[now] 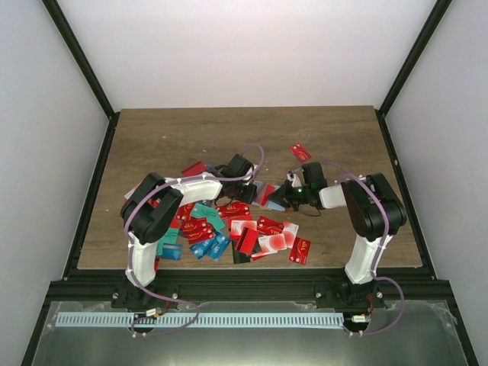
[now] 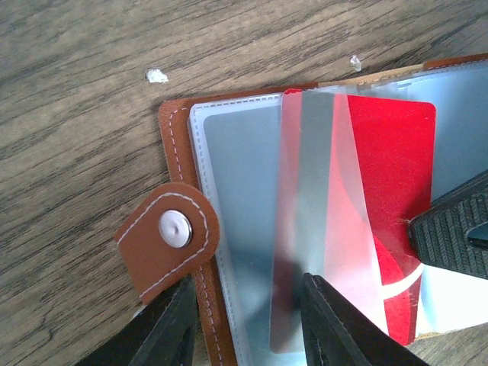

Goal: Put the credit cards into the card holder

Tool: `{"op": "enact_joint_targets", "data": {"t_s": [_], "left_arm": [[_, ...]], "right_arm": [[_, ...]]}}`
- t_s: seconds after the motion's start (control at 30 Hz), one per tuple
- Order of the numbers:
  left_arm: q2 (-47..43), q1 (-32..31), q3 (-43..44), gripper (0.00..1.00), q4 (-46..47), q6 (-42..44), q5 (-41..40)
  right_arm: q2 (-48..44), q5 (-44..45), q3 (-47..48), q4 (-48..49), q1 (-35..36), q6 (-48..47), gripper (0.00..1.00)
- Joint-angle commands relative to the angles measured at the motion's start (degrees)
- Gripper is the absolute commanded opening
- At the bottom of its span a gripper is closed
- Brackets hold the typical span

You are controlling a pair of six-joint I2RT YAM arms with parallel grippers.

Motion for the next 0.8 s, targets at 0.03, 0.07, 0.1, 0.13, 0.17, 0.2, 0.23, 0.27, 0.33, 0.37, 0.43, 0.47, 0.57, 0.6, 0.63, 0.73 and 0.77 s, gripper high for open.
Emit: {"op": "enact_joint_targets", "data": {"t_s": [0.03,0.07,0.1,0.13,0.17,0.2,0.23,0.27,0.33,0.37,0.43,0.47,0.57,0.6,0.63,0.73,0.77], "left_arm": [[2.36,-0.2,-3.34,0.4,-3.22,-1.0,4.61],[2.25,-0.18,-3.46,0.4,-2.91,-1.11,5.15],[2.16,-0.14,-3.58,0.4,-2.72,-1.2,5.73],[2.15,-0.2,-3.72,0.4,-2.49,-1.29,6.08],[2.14,-0.15,-3.8,0.4,-2.43,-1.37,6.31],[2.13,-0.17,-3.8,0.39,-2.38,-1.39,6.45],[2.14,-0.14,-3.91,0.39,-2.3,-1.4,6.46],[2.13,-0.17,-3.88,0.4,-2.29,-1.39,6.54],[2.3,-0.18,-3.93,0.39,-2.13,-1.39,6.62],[2.27,-0.14,-3.97,0.39,-2.17,-1.39,6.72],[2.28,-0.14,-3.96,0.39,-2.25,-1.31,6.73],[2.15,-0.17,-3.96,0.39,-2.24,-1.3,6.73],[2.05,-0.2,-3.99,0.39,-2.29,-1.25,6.77],[2.04,-0.15,-4.03,0.39,-2.21,-1.22,6.81],[1.98,-0.2,-4.05,0.39,-2.19,-1.21,6.94],[1.72,-0.2,-4.23,0.38,-2.17,-1.21,6.76],[1.51,-0.14,-4.23,0.38,-2.24,-1.28,6.36]], "right_arm": [[1.34,0.41,-1.3,4.22,0.41,2.11,0.01],[1.46,0.33,-1.31,4.52,0.39,2.16,0.02],[1.56,0.22,-1.24,4.62,0.38,2.19,0.05],[1.84,0.2,-1.13,4.68,0.39,2.17,0.08],[1.91,0.26,-1.13,4.7,0.4,2.3,0.1],[2.07,0.27,-1.16,4.88,0.41,2.44,0.11],[2.1,0.47,-1.22,5.03,0.39,2.65,0.12],[2.11,0.72,-1.3,5.13,0.4,2.86,0.12],[2.26,1.09,-1.49,5.5,0.43,3.15,0.12],[2.29,1.29,-1.54,5.59,0.51,3.28,0.11],[2.37,1.48,-1.72,5.79,0.4,3.55,0.09],[2.35,1.65,-1.85,5.82,0.45,3.56,0.08],[2.26,2.32,-2.42,6.42,0.47,3.64,0.03],[2.27,2.57,-2.51,6.75,0.39,3.78,0.02],[2.42,2.74,-2.59,7.03,0.44,3.81,0.01],[2.91,2.3,-2.34,7.02,0.35,3.5,0.01],[2.89,2.37,-1.91,5.86,0.43,3.02,0.01]]}}
